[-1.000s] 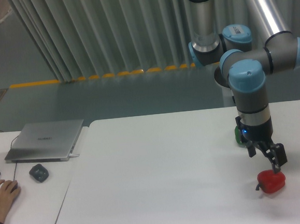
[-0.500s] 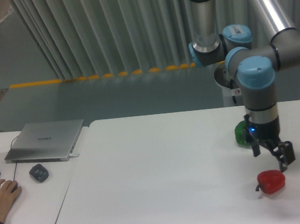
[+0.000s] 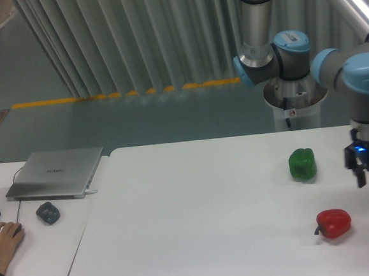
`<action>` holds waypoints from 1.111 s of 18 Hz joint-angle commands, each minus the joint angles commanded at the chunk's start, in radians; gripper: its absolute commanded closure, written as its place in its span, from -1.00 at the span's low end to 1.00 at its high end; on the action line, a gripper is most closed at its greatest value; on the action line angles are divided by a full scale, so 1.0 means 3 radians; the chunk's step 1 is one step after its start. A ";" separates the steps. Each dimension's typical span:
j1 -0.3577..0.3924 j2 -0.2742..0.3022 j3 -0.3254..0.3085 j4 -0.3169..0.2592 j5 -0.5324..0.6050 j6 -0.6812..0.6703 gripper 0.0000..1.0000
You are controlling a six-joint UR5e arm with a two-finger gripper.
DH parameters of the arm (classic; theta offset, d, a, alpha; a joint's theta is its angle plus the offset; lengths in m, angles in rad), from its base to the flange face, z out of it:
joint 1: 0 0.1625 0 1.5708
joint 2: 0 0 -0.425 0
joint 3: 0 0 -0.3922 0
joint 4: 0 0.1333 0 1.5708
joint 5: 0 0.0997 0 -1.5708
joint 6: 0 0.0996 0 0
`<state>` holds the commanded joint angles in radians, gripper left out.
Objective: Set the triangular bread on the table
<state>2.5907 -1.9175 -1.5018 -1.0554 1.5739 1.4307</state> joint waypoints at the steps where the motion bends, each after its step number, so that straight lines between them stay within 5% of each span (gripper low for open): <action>1: 0.0056 -0.0010 -0.0015 0.0000 0.0000 0.0148 -1.00; 6: 0.0327 -0.0128 0.0030 0.0229 -0.0086 0.0314 -1.00; 11: 0.0517 -0.0316 0.0245 0.0561 -0.0266 -0.0120 -1.00; 20: 0.0558 -0.0680 0.0353 0.0649 -0.0235 -0.0106 -1.00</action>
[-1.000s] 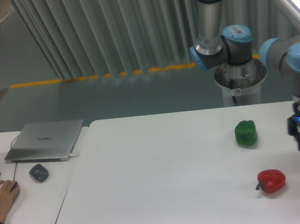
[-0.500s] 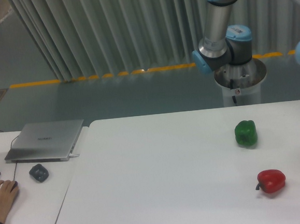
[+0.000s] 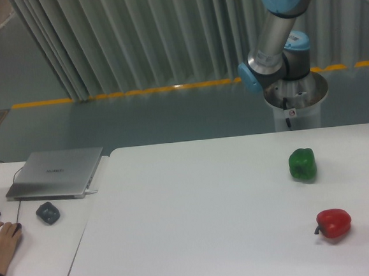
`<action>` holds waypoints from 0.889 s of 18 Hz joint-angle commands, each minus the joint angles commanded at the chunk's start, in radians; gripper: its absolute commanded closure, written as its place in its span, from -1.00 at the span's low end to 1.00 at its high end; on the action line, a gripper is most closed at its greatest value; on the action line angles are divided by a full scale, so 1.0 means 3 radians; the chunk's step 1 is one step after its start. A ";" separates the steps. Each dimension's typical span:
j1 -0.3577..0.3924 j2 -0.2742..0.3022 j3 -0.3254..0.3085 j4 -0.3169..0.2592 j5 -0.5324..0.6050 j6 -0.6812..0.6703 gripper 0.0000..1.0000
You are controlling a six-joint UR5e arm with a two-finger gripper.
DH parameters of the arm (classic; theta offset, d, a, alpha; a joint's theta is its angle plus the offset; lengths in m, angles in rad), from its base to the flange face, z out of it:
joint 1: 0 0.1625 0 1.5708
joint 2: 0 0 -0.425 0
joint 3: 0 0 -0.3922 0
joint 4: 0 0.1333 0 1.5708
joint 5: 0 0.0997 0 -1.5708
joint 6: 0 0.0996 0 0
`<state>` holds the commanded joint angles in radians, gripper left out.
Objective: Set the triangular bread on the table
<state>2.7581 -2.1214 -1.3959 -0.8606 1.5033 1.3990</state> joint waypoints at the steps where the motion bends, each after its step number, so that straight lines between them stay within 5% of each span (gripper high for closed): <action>1: 0.0000 -0.0031 0.0000 -0.0005 0.0005 0.0010 -1.00; 15: 0.0077 -0.0200 0.0010 -0.0005 0.0031 0.0031 -1.00; 16: 0.0077 -0.0205 0.0010 -0.0010 0.0031 0.0026 -0.78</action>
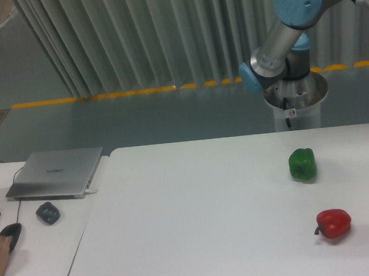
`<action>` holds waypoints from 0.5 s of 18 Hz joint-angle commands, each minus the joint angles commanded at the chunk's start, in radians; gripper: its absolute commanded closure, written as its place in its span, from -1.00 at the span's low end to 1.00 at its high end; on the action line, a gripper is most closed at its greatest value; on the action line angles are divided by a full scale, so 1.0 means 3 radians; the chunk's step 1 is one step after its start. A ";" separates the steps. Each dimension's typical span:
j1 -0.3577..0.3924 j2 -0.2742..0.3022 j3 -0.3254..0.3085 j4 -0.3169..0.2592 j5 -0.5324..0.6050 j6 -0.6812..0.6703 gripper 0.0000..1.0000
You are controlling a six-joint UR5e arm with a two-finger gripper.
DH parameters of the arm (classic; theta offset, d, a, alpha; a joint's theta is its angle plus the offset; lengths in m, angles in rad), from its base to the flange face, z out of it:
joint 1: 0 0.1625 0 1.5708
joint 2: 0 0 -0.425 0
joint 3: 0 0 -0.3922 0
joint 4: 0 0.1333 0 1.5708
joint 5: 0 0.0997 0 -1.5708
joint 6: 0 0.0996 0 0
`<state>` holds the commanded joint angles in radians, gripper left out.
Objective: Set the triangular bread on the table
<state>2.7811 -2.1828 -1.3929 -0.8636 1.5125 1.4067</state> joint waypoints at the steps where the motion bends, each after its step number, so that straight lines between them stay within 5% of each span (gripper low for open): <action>1: 0.0005 0.0000 0.0005 -0.0005 0.0000 0.0000 -0.40; 4: 0.0020 -0.0005 0.0000 -0.0015 0.0005 -0.0025 0.35; 9: 0.0046 -0.0031 -0.0015 -0.0021 0.0000 -0.0046 0.55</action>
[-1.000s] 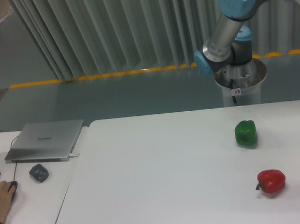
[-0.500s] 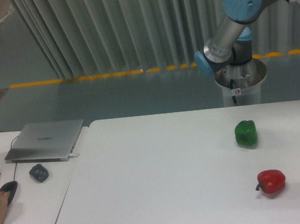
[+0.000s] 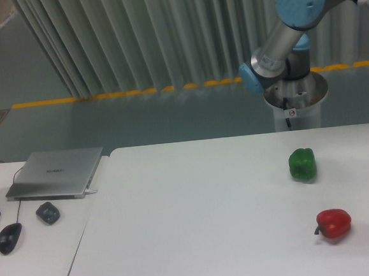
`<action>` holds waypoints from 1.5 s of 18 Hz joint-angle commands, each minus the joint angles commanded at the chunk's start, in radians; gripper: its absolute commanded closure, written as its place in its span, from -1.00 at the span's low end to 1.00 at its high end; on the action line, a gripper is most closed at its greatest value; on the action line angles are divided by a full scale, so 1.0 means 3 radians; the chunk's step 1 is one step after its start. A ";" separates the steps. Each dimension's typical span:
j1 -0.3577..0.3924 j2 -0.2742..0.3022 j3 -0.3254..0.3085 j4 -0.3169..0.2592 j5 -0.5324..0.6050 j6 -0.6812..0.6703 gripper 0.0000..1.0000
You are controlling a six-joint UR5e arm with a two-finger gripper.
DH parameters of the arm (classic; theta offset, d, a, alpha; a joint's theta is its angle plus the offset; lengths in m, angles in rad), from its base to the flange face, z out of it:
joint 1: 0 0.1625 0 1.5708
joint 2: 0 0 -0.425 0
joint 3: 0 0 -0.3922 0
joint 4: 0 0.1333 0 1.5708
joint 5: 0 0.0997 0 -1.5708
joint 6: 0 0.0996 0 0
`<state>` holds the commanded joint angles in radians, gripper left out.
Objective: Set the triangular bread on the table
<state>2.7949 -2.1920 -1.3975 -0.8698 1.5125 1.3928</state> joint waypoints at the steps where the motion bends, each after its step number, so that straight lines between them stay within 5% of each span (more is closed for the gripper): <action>1: 0.0005 -0.0010 0.0000 0.0000 -0.0005 -0.0005 0.57; 7: 0.0097 0.0081 -0.0020 -0.0061 -0.0220 -0.0086 0.58; 12: 0.0174 0.0225 -0.0015 -0.0439 -0.0501 -0.0424 0.59; 17: 0.0154 0.0306 -0.0015 -0.0567 -0.0496 -0.0435 0.58; 27: 0.0133 0.0623 0.0020 -0.1252 -0.0476 -0.0440 0.58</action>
<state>2.8348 -2.0050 -1.3913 -1.2455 1.3698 1.2609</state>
